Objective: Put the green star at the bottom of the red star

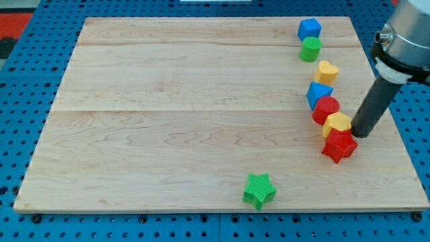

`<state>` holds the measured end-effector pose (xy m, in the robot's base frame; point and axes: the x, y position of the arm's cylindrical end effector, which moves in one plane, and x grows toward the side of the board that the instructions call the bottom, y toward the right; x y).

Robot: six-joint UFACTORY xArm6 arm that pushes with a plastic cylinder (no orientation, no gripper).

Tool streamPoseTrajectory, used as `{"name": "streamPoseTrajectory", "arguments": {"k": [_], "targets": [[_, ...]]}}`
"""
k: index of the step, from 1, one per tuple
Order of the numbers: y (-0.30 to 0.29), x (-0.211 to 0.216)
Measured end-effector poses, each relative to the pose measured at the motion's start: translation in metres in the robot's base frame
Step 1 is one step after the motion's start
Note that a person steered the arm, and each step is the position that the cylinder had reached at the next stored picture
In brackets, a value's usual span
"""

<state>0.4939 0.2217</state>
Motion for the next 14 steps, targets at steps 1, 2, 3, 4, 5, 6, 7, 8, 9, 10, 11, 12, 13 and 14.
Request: {"name": "streamPoseTrajectory", "arguments": {"k": [1, 2, 3, 4, 5, 6, 7, 8, 9, 10, 11, 12, 13, 14], "targets": [[-0.003, 0.0], [0.031, 0.011], [0.055, 0.101], [0.01, 0.124], [-0.056, 0.125], [-0.076, 0.124], [-0.146, 0.125], [-0.242, 0.101], [-0.253, 0.059], [-0.262, 0.034], [-0.291, 0.016], [-0.243, 0.019], [-0.179, 0.055], [-0.152, 0.067]]}}
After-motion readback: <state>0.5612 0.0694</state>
